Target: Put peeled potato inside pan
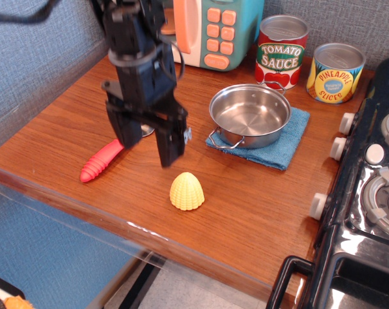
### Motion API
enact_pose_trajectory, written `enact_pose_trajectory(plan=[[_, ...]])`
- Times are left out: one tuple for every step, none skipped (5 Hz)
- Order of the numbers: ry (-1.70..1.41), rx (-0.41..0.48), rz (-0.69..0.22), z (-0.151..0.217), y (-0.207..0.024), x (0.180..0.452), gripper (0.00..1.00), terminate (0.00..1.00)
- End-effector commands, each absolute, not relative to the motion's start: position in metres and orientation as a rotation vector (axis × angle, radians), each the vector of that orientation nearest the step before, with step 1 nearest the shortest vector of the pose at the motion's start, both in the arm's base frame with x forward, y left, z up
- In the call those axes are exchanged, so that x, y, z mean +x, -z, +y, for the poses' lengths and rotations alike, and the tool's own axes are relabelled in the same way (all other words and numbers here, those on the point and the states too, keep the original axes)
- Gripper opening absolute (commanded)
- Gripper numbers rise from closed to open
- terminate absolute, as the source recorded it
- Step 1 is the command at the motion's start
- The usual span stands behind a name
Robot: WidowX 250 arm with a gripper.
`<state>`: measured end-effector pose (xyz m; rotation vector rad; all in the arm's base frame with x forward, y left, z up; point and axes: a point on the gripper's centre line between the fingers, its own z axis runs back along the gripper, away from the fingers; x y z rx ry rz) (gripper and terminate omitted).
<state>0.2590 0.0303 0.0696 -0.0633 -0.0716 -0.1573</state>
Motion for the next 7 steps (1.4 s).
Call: enact_pose_trajectory(plan=[[0.176, -0.019, -0.104, 0.016, -0.050, 0.270, 1.00, 0.00], [0.177, -0.013, -0.118, 0.004, -0.039, 0.267, 1.00, 0.00], [0.183, -0.012, -0.129, -0.008, -0.035, 0.265, 1.00, 0.00], [0.174, -0.010, -0.120, -0.012, -0.025, 0.266, 1.00, 0.00], [0.168, 0.003, -0.110, -0.009, -0.017, 0.267, 0.00, 0.00], [0.166, 0.010, -0.101, -0.007, -0.014, 0.269, 0.00, 0.00], [0.164, -0.003, -0.100, -0.002, -0.017, 0.271, 0.00, 0.00]])
